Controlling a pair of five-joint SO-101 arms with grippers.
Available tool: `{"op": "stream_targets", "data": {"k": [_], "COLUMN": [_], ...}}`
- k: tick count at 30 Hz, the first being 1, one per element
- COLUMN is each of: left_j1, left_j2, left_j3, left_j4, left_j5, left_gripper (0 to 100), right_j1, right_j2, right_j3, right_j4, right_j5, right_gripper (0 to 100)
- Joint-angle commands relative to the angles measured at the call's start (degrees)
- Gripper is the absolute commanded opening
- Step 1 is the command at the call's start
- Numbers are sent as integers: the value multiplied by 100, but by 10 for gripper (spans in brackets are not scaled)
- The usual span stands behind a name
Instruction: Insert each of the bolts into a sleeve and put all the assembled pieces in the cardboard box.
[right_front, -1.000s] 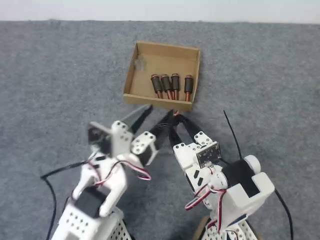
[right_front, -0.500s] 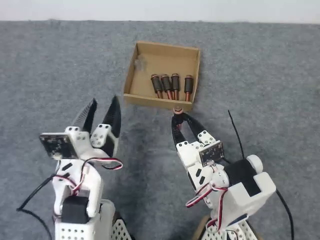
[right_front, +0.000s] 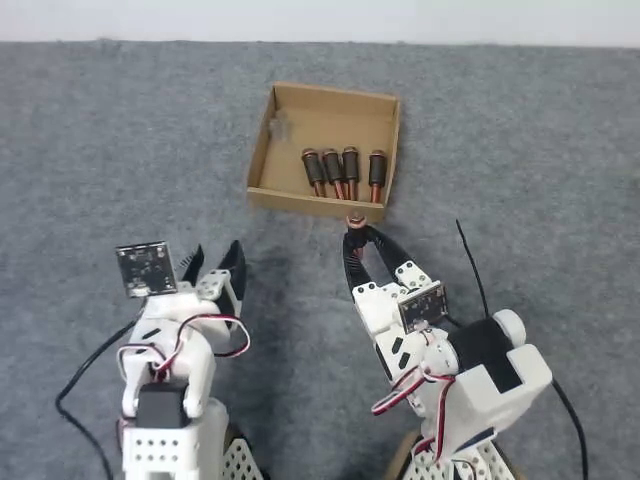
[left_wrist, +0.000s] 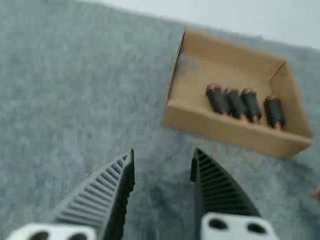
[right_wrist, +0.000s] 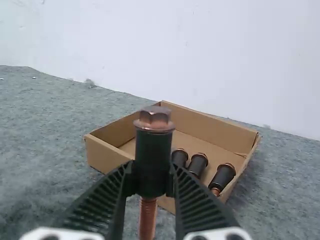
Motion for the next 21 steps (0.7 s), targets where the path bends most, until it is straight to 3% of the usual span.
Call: {"op": "stream_targets", "data": {"k": [1,6,13,17,21], "left_j1": [-18,-18,-26,-536,-607], "left_j2": [-114,-114,-105,-105,-105], "left_j3": [154,145,145,145,145], "left_j4": [-132,-149,888,914,923], "left_j5": [-35,-158,-1116,-1336,-1336], "left_gripper": [157,9,15,16,16], "right_j1": [84,92,532,760,769], "right_j2": [-40,-40,-48,-92,-101], "right_j3": [18,18,-334,-712,-1266], "right_j4": [13,13,-22,4,22], "right_j5": [53,44,44,53,88], "right_gripper": [7,7,7,7,7]}}
